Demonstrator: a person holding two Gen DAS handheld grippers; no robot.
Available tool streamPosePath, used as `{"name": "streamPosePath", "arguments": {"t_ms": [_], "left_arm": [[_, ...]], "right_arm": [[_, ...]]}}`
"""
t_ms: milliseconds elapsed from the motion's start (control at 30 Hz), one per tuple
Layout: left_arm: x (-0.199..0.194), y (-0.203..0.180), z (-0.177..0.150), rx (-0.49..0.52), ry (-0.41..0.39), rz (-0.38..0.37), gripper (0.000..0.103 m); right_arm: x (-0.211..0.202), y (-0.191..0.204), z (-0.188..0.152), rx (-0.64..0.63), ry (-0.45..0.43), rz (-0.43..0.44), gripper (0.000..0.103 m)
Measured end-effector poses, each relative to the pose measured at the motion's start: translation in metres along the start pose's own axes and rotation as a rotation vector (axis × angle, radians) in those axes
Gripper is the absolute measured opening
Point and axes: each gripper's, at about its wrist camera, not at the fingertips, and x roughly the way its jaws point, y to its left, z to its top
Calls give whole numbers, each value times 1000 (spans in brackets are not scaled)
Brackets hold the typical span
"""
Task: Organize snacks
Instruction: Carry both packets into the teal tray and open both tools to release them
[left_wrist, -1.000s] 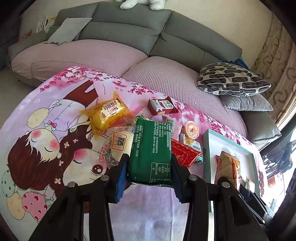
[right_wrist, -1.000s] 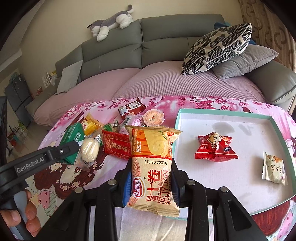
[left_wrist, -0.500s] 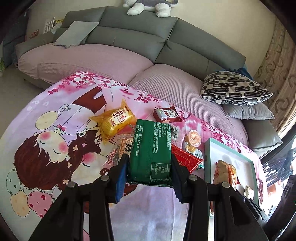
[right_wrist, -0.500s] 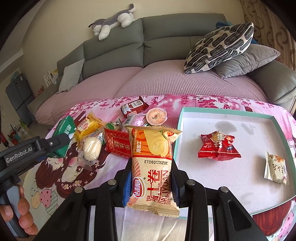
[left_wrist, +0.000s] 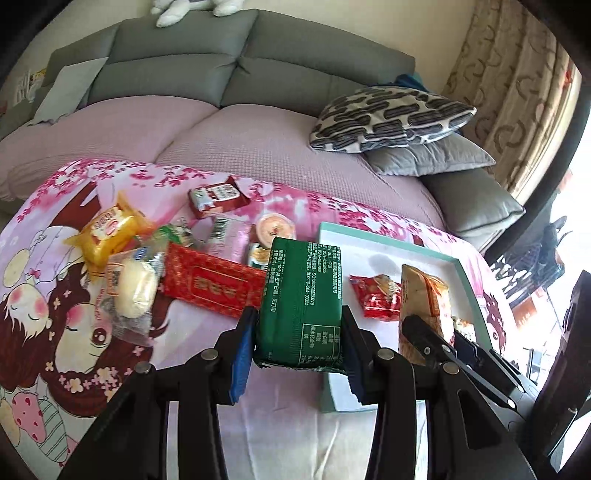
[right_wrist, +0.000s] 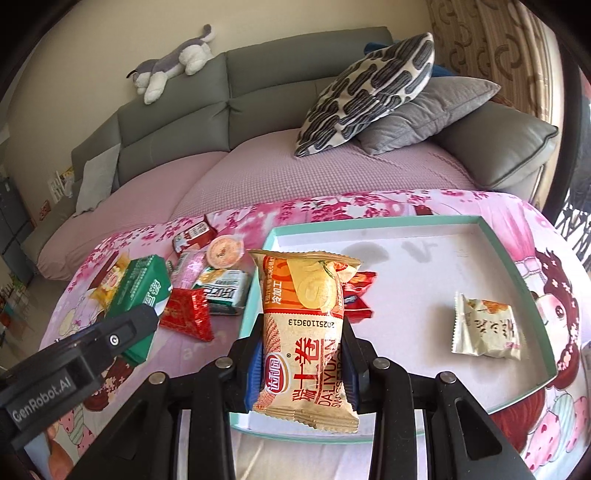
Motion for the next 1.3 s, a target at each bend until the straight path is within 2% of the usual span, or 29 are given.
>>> {"name": "streamPosePath", "arguments": {"t_ms": [267, 433, 867, 1167, 1300], "left_arm": [[16, -48, -9, 104, 44, -60, 45], [24, -64, -14, 142, 69, -72, 45], [71, -71, -27, 157, 182, -66, 45], [96, -69, -29, 136, 233, -65, 42], [98, -71, -28, 142, 227, -65, 42]], "right_arm": [[-16, -57, 3, 104, -36, -122, 37], [-21, -76, 4, 136, -50, -157, 37], [13, -77, -7, 130, 46, -137, 37], [36, -83, -12, 148, 88, -135, 37], [43, -85, -14, 153, 104, -135, 37]]}}
